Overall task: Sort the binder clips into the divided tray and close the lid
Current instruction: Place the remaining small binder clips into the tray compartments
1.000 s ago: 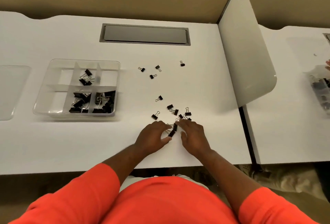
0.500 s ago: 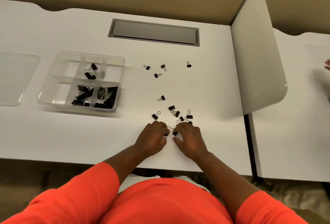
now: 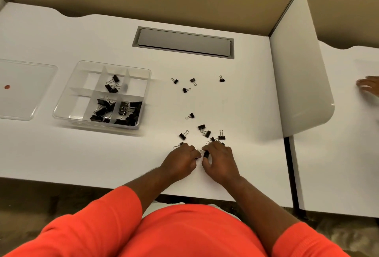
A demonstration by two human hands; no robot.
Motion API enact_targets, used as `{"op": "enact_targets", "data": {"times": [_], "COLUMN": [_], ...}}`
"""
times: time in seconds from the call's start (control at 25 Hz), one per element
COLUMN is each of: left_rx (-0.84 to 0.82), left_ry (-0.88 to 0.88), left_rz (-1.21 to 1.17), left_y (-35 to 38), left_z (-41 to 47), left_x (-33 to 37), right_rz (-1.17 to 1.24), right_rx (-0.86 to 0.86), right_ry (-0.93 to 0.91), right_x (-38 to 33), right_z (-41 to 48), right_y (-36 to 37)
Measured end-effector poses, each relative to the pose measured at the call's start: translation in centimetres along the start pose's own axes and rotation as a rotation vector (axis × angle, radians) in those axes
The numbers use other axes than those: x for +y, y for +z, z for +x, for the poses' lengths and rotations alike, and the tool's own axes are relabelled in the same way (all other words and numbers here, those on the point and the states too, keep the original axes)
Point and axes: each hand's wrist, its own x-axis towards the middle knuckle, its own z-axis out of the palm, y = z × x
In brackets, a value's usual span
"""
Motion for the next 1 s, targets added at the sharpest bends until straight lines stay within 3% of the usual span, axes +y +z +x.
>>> {"op": "enact_targets", "data": {"times": [0.2,0.4,1.0], "left_rx": [0.056,0.216,0.374], "left_ry": [-0.010,-0.024,-0.205], "left_rz": [-0.125,-0.140,-0.160], "left_y": [-1.9,-6.3,-22.2], "left_z": [0.0,0.2,-0.3], "left_x": [-0.3,-2.4,-21.6], "right_rz": [0.091,0.185,0.230], "right_rx": [0.089,0.168,0.242], "right_ry": [0.012,-0.022,-0.134], "right_x": [-1.7,-5.1,-19.8], "right_z": [1.1,4.1,17.6], "right_y": [-1.0,-1.2,3.9]}}
